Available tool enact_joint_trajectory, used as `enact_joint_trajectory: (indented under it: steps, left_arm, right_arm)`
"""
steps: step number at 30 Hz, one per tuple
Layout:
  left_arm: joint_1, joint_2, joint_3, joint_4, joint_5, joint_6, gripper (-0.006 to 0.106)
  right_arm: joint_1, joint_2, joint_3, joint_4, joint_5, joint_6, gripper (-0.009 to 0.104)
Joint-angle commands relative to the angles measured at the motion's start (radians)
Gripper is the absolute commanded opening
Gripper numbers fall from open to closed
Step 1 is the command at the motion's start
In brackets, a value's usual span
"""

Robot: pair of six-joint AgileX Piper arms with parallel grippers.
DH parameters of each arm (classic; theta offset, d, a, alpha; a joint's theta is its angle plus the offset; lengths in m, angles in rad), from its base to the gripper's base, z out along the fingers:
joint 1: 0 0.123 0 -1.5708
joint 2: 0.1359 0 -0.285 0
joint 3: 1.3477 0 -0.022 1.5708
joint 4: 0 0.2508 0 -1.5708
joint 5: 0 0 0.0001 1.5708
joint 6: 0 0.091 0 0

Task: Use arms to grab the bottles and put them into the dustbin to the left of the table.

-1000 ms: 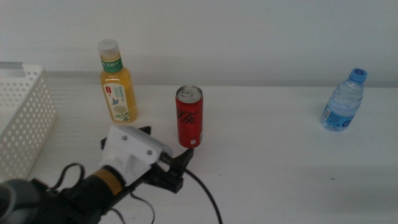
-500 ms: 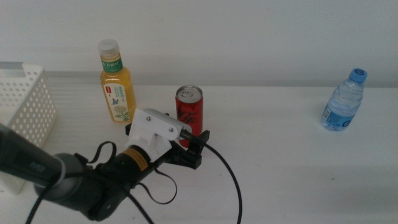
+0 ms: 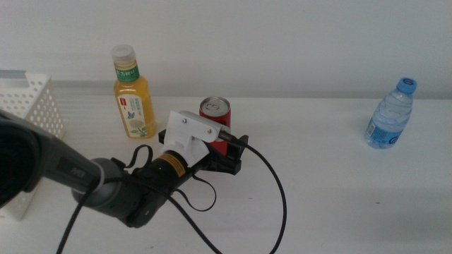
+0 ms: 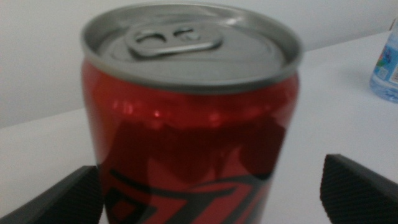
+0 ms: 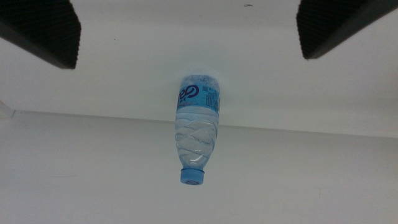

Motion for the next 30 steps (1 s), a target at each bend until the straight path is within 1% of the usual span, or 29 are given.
enact_joint_trajectory:
  steps: [1, 20, 22, 23, 25, 26, 30]
  left_arm:
    - [-0.004, 0.02, -0.026, -0.005, 0.013, -0.016, 0.094]
    - [-0.004, 0.09, -0.131, 0.011, 0.04, -0.034, 0.094]
    - [-0.004, 0.09, -0.139, 0.003, 0.054, -0.031, 0.089]
    - [-0.004, 0.09, -0.139, 0.005, 0.056, -0.019, 0.085]
    - [-0.004, 0.09, -0.139, 0.012, 0.075, 0.01, 0.072]
    - [-0.004, 0.09, -0.139, 0.012, 0.092, 0.024, 0.063]
    - [-0.004, 0.069, -0.135, 0.019, 0.153, 0.03, 0.019]
  right_arm:
    - [-0.004, -0.038, 0.038, -0.005, -0.008, -0.003, 0.093]
    - [-0.004, -0.038, 0.038, -0.005, -0.008, -0.003, 0.093]
    - [-0.004, -0.038, 0.038, -0.005, -0.008, -0.003, 0.093]
    - [-0.004, -0.038, 0.038, -0.005, -0.008, -0.003, 0.093]
    - [-0.004, -0.038, 0.038, -0.005, -0.008, -0.003, 0.093]
    - [-0.004, -0.038, 0.038, -0.005, -0.008, -0.003, 0.093]
    - [-0.004, -0.038, 0.038, -0.005, -0.008, -0.003, 0.093]
